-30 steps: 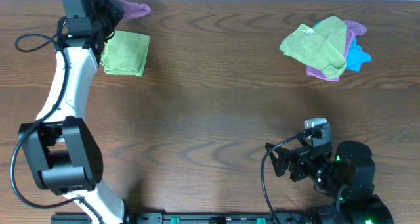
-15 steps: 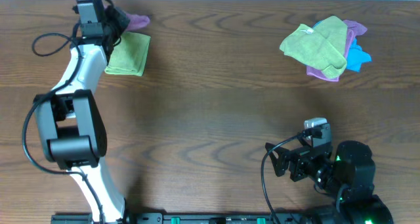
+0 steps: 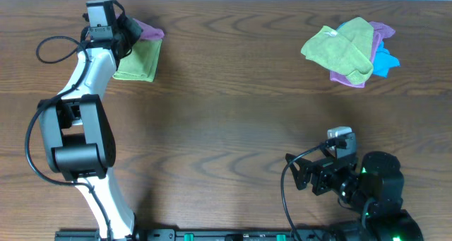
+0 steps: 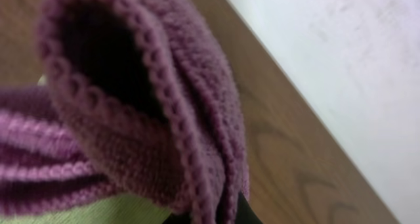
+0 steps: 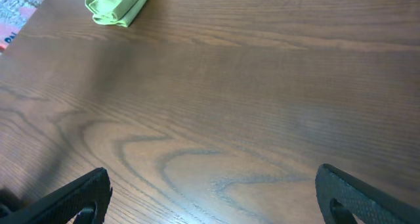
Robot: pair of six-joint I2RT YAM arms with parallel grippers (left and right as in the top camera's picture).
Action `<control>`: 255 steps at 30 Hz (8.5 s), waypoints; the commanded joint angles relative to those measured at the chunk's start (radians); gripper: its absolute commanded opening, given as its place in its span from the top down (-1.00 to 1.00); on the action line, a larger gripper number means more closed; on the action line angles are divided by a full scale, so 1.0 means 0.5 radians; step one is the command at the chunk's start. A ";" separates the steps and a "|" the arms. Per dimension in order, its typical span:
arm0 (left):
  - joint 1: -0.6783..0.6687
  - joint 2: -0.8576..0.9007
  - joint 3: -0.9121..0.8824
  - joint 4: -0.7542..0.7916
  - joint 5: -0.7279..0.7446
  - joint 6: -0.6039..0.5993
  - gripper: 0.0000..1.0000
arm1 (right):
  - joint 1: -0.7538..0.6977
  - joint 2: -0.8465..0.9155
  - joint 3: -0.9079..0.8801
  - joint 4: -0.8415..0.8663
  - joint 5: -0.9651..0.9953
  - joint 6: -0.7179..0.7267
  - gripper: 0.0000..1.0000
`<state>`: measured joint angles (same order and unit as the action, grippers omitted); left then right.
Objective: Fold the cloth
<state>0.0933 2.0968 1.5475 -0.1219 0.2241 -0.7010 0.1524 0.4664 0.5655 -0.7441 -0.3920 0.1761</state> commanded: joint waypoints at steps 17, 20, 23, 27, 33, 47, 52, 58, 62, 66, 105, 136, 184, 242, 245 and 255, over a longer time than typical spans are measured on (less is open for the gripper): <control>-0.030 -0.011 0.042 -0.465 -0.034 0.149 0.88 | -0.019 -0.007 -0.009 -0.005 -0.001 0.021 -0.98; -0.031 -0.011 0.042 -0.533 -0.034 0.155 0.88 | -0.019 -0.007 -0.009 -0.005 -0.001 0.021 -0.99; -0.030 -0.011 0.042 -0.601 -0.033 0.156 0.88 | -0.019 -0.007 -0.009 -0.005 -0.001 0.021 -0.99; -0.030 -0.012 0.042 -0.689 -0.034 0.179 0.88 | -0.019 -0.007 -0.009 -0.005 -0.001 0.021 -0.99; -0.026 -0.057 0.042 -0.797 -0.057 0.300 0.53 | -0.019 -0.007 -0.009 -0.005 -0.001 0.021 -0.99; -0.026 -0.349 0.042 -0.769 -0.104 0.327 -0.91 | -0.019 -0.007 -0.009 -0.005 -0.001 0.021 -0.99; -0.027 -0.475 0.043 -0.735 -0.095 0.327 -0.91 | -0.019 -0.007 -0.009 -0.005 -0.001 0.021 -0.99; -0.027 -0.592 0.043 -0.771 -0.045 0.456 -0.91 | -0.019 -0.007 -0.009 -0.005 -0.001 0.021 -0.98; -0.031 -0.704 0.043 -1.004 -0.035 0.757 -0.91 | -0.019 -0.007 -0.009 -0.005 -0.001 0.021 -0.98; -0.031 -0.816 0.043 -1.344 -0.150 1.039 -0.91 | -0.019 -0.007 -0.009 -0.005 -0.001 0.021 -0.99; -0.018 -3.064 -1.254 -1.678 -0.288 1.254 -0.91 | -0.019 -0.007 -0.009 -0.005 -0.001 0.021 -0.99; -0.297 -4.186 -2.477 -1.396 -0.262 1.455 -0.91 | -0.019 -0.007 -0.009 -0.005 -0.001 0.021 -0.99; -0.296 -4.186 -2.499 -1.697 -0.411 1.627 -0.91 | -0.018 -0.169 -0.077 -0.123 0.404 -0.036 -0.98; -0.296 -4.186 -2.499 -1.697 -0.411 1.627 -0.91 | -0.252 -0.922 -0.741 -0.231 0.582 -0.333 -0.98; -0.296 -4.186 -2.499 -1.697 -0.411 1.627 -0.91 | -0.252 -0.922 -0.741 -0.231 0.582 -0.333 -0.98; -0.296 -4.186 -2.499 -1.697 -0.411 1.627 -0.91 | -0.252 -0.922 -0.741 -0.231 0.582 -0.333 -0.99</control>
<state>-0.0498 0.0120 0.3145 -0.9237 0.0509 0.0792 0.0349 0.0166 0.2073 -0.8524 -0.1139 0.0319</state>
